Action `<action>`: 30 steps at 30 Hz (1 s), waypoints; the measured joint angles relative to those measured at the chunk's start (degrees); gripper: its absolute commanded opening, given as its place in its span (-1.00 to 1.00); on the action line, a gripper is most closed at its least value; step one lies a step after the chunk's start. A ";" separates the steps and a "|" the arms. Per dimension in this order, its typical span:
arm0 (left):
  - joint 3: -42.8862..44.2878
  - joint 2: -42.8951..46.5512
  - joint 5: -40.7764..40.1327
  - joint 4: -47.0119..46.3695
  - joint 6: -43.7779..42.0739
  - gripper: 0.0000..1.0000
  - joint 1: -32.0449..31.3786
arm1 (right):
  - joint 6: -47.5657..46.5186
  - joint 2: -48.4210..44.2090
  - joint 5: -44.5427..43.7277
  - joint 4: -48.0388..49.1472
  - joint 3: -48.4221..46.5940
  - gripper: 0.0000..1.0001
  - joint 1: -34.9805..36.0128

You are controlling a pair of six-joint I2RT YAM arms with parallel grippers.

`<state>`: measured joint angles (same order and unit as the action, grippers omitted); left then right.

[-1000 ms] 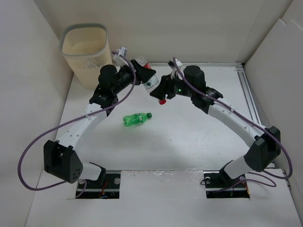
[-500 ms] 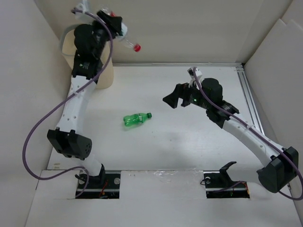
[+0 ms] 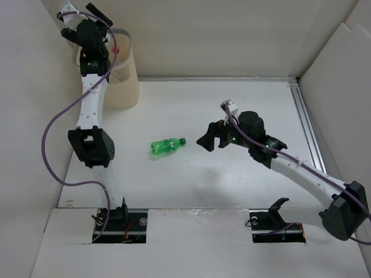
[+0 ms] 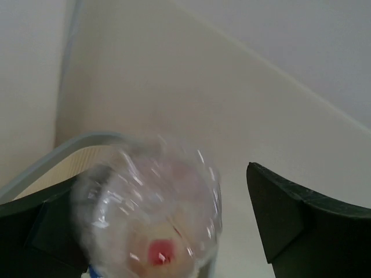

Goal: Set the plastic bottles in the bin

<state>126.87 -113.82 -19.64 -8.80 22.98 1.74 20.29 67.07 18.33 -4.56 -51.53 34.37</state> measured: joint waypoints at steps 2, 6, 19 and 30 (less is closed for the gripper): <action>0.42 -2.34 -1.97 0.17 -0.35 1.00 0.74 | -0.57 0.46 -0.96 0.09 0.02 1.00 2.47; 1.84 -6.36 -3.69 1.01 -0.70 1.00 2.49 | -1.14 2.49 -3.02 0.35 0.04 1.00 5.81; -2.71 6.29 4.85 16.44 0.02 1.00 2.80 | 2.75 26.84 -20.26 -9.62 -17.38 1.00 11.91; -24.74 34.82 12.44 20.04 2.62 1.00 -8.81 | 35.93 41.22 -36.17 -21.05 -37.07 1.00 16.76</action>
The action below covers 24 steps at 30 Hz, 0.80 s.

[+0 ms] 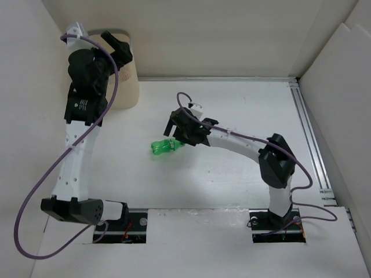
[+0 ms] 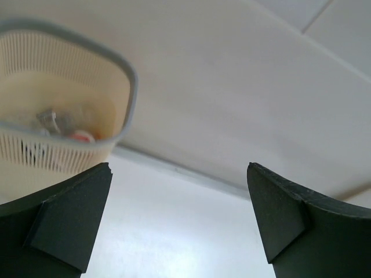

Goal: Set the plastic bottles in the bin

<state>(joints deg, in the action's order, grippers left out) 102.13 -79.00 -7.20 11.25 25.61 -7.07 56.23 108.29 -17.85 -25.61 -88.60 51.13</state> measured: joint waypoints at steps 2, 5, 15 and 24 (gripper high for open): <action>-5.84 3.93 0.63 0.79 0.46 1.00 -1.14 | 5.92 2.69 -0.81 -1.57 -1.31 1.00 0.57; -11.13 8.02 1.70 3.87 0.37 1.00 -2.36 | 13.31 5.66 -1.60 -4.48 -1.38 1.00 1.05; -15.63 14.82 2.73 7.82 -2.73 1.00 -2.60 | 26.25 12.33 -2.25 -7.50 -3.21 0.98 1.44; -19.30 15.87 4.59 7.91 -4.57 1.00 -2.60 | 30.05 18.47 -0.35 -6.62 -11.10 0.79 1.03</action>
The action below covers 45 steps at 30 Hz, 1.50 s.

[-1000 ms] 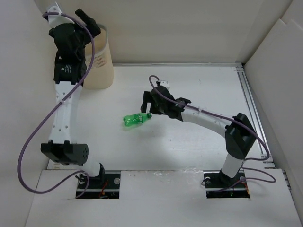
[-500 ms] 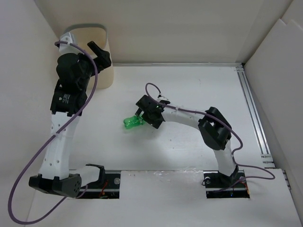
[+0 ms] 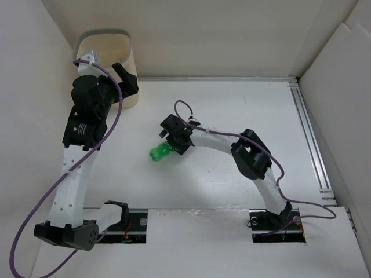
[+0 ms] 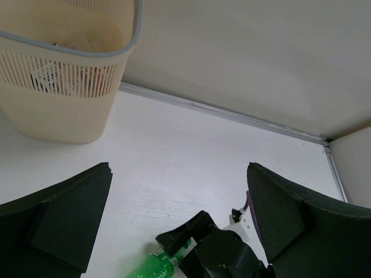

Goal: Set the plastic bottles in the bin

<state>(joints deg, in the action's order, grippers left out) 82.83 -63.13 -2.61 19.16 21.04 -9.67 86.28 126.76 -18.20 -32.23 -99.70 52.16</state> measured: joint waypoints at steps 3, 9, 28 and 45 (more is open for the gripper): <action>-0.37 0.00 0.59 -0.17 -0.20 1.00 0.00 | 1.25 0.31 0.61 0.39 0.11 0.43 0.00; -0.87 0.00 1.20 -0.68 -0.31 1.00 0.00 | 2.78 0.39 2.36 3.74 2.10 -0.99 0.00; -14.34 0.07 23.02 -9.27 2.84 1.00 -0.15 | -35.89 -28.57 3.43 16.52 22.60 -1.00 -14.16; -12.50 -16.90 42.75 -33.22 10.73 1.00 -22.88 | -63.49 -61.57 35.15 39.15 40.79 -1.00 -29.49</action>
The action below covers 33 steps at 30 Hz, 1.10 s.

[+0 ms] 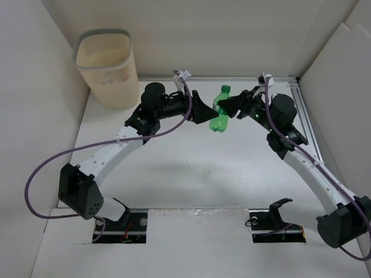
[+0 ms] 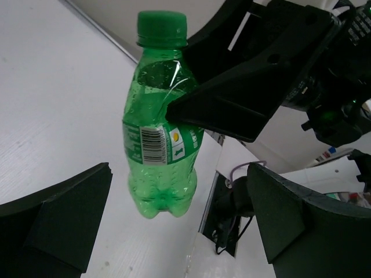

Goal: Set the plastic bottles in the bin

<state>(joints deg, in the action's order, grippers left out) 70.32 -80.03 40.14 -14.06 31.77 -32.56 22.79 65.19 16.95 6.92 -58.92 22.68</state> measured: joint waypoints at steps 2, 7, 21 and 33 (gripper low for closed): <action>0.92 -1.46 0.22 -1.46 0.09 1.00 -1.88 | 0.46 -1.14 2.75 1.33 0.61 -1.00 -1.42; 1.62 -4.04 0.28 -3.02 0.26 1.00 -4.09 | 2.21 -3.52 6.95 4.35 0.70 -1.00 -4.02; 3.48 -6.95 4.37 -12.55 4.66 0.70 -7.06 | 15.08 -3.76 17.92 20.79 4.68 -1.00 -5.60; 12.63 -12.11 3.34 -4.39 3.17 -1.00 -6.75 | 14.60 -6.82 8.41 19.26 6.45 1.00 -5.53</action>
<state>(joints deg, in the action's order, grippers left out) 82.96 -92.14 43.48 -18.46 34.94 -39.31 37.39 58.37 25.36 26.17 -52.47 17.15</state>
